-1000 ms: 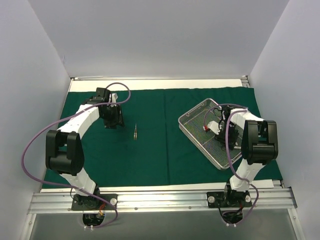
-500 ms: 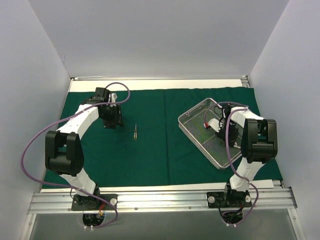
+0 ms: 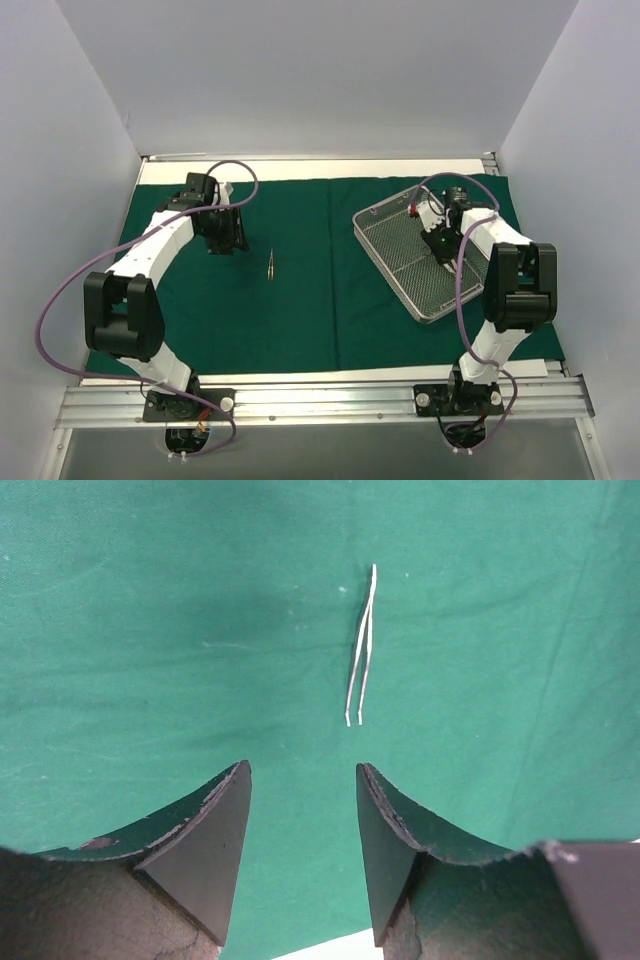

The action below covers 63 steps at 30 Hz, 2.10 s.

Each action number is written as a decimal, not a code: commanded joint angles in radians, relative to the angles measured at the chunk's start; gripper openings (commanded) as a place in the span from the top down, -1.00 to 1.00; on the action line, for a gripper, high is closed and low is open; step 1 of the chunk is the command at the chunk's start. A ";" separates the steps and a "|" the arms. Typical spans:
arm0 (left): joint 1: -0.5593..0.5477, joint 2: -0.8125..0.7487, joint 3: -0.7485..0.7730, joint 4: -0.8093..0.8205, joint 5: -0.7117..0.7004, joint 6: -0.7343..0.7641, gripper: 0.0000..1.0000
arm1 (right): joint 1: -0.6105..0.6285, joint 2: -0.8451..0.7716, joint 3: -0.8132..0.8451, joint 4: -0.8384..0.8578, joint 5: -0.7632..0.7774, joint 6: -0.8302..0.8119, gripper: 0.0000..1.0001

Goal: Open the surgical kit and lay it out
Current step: Pick up the medical item from the container, then place the medical item in the surgical kit.

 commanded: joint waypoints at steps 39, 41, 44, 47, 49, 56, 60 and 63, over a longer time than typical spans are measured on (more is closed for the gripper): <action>0.025 -0.068 0.151 -0.101 0.095 -0.022 -0.10 | 0.670 0.201 0.812 -0.061 0.256 1.149 1.00; 0.048 -0.086 0.156 -0.124 0.065 -0.033 -0.10 | 0.693 0.253 0.893 -0.070 0.250 1.235 1.00; 0.082 -0.109 0.162 -0.148 0.033 -0.039 -0.09 | 0.712 0.335 0.929 -0.066 0.239 1.349 1.00; 0.106 -0.129 0.153 -0.154 0.016 -0.039 -0.09 | 0.736 0.407 0.952 -0.080 0.225 1.487 1.00; 0.111 -0.144 0.145 -0.151 0.022 -0.045 -0.09 | 0.747 0.462 0.991 -0.138 0.221 1.545 1.00; 0.117 -0.177 0.094 -0.128 0.039 -0.050 -0.09 | 0.802 0.520 0.976 -0.216 0.213 1.553 1.00; 0.119 -0.180 0.090 -0.122 0.050 -0.050 -0.10 | 0.815 0.557 0.994 -0.234 0.211 1.552 1.00; 0.120 -0.178 0.091 -0.118 0.058 -0.050 -0.09 | 0.822 0.598 1.036 -0.273 0.201 1.535 1.00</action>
